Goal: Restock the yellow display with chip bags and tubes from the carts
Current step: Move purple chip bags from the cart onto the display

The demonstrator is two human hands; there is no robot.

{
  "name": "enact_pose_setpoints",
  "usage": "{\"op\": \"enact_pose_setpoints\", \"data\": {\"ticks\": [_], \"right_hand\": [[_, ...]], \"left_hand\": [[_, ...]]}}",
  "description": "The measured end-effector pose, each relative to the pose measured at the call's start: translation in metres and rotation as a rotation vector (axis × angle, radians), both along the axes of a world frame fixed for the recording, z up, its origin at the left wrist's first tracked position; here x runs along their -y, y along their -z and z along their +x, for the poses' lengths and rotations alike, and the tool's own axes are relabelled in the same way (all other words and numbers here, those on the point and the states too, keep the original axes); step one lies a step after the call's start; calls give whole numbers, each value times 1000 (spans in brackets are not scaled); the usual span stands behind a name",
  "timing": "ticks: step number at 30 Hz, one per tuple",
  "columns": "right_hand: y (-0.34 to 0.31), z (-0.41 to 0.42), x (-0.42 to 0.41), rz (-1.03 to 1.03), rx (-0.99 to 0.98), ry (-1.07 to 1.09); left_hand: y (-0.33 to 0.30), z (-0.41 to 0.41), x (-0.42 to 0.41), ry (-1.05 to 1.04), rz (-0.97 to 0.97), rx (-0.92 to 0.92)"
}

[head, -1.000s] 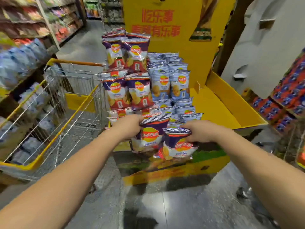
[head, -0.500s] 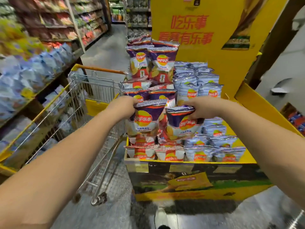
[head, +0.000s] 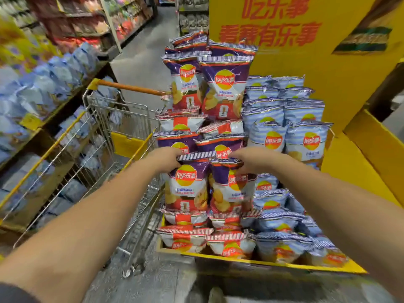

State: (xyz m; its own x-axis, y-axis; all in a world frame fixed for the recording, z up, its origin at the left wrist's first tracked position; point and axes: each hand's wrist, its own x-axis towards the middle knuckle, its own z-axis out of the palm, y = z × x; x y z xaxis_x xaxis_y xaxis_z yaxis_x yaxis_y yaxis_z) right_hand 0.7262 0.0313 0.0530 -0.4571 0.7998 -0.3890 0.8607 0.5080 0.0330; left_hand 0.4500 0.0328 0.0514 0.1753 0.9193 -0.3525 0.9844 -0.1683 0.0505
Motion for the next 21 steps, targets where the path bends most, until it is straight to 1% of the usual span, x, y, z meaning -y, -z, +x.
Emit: {"op": "enact_pose_setpoints", "data": {"ticks": [5,8,13,17,21], "right_hand": [[2,0,-17,8,0,-28],[2,1,-15,-21,13,-6],[-5,6,-1,-40,-29,67],[-21,10,22,76,-141,153],[-43,12,75,277,-235,201]], "left_hand": [[5,2,-11,22,33,-6],[3,-1,-10,53,64,-16],[-5,-3,4,67,188,40],[-18,0,28,39,319,95],[-36,13,79,24,422,268]]}}
